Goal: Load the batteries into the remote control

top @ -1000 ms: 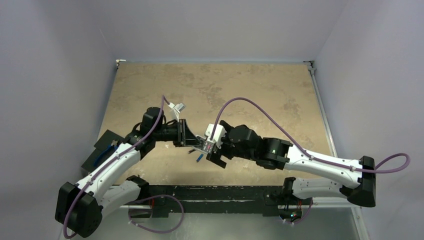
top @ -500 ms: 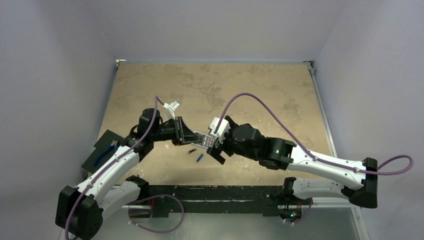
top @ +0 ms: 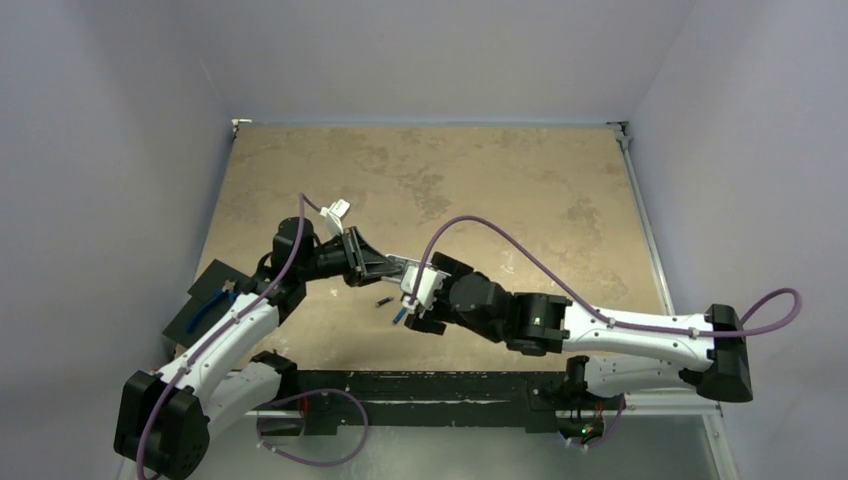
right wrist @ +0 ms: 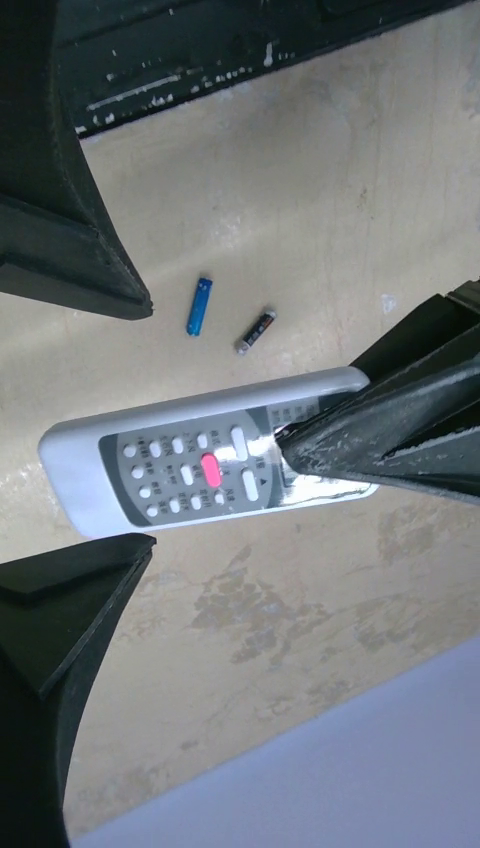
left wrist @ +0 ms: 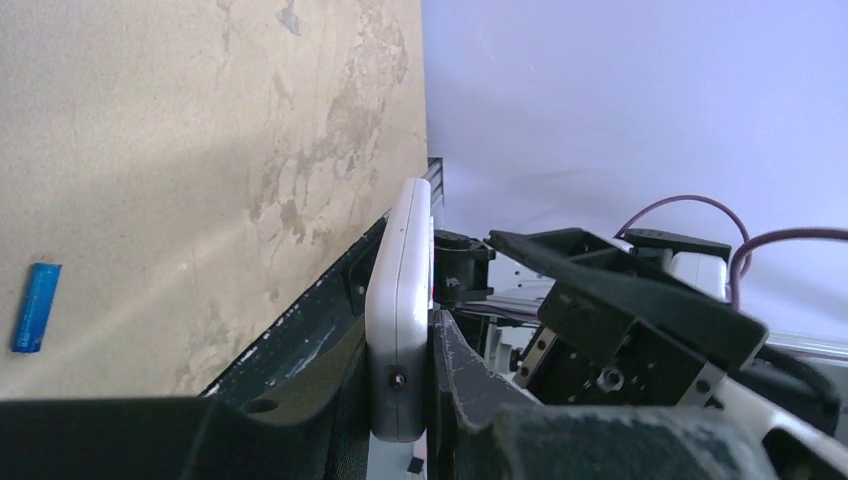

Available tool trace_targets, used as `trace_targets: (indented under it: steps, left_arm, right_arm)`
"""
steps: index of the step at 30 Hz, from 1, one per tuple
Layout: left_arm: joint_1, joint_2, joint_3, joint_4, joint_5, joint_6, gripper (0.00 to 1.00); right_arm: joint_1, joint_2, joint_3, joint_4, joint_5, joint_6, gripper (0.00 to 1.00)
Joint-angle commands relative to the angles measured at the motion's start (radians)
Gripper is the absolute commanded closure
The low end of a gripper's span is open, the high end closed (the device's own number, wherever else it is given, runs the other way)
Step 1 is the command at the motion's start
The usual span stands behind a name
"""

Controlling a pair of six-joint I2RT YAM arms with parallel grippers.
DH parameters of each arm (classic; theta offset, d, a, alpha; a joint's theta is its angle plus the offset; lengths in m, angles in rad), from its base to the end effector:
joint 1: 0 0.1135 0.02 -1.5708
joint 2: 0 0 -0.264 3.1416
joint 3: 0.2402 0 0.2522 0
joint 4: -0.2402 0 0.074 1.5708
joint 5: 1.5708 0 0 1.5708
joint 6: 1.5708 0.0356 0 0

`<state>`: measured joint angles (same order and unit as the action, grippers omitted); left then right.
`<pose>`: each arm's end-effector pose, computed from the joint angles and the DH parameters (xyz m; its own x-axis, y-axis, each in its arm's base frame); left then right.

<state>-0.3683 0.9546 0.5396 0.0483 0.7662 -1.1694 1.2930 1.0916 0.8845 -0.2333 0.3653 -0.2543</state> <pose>0.1859 -0.0982 0.2494 -0.9254 -0.3538 -0.1359 0.0294 0.2904 -0.9564 0.0801 0.2344 0.3104 0.0905 -0.5394 -0.8372 -0.8130 0.4455 -0.3749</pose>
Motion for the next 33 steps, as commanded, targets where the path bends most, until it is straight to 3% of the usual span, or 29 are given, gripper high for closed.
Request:
trace_targets:
  steps: [1,10,21,33]
  left_arm:
    - [0.011,0.001,-0.006,0.084,0.044,-0.081,1.00]
    - [0.012,-0.018,-0.006,0.078,0.065,-0.102,1.00]
    - [0.012,-0.035,0.007,0.046,0.091,-0.103,1.00]
    - [0.013,-0.051,0.007,0.030,0.109,-0.113,1.00]
  right_arm:
    - [0.069,0.048,-0.010,0.133,0.206,-0.111,0.13]
    - [0.136,0.094,-0.033,0.228,0.411,-0.201,0.17]
    - [0.193,0.146,-0.061,0.273,0.553,-0.225,0.23]
    - [0.242,0.201,-0.084,0.337,0.715,-0.285,0.36]
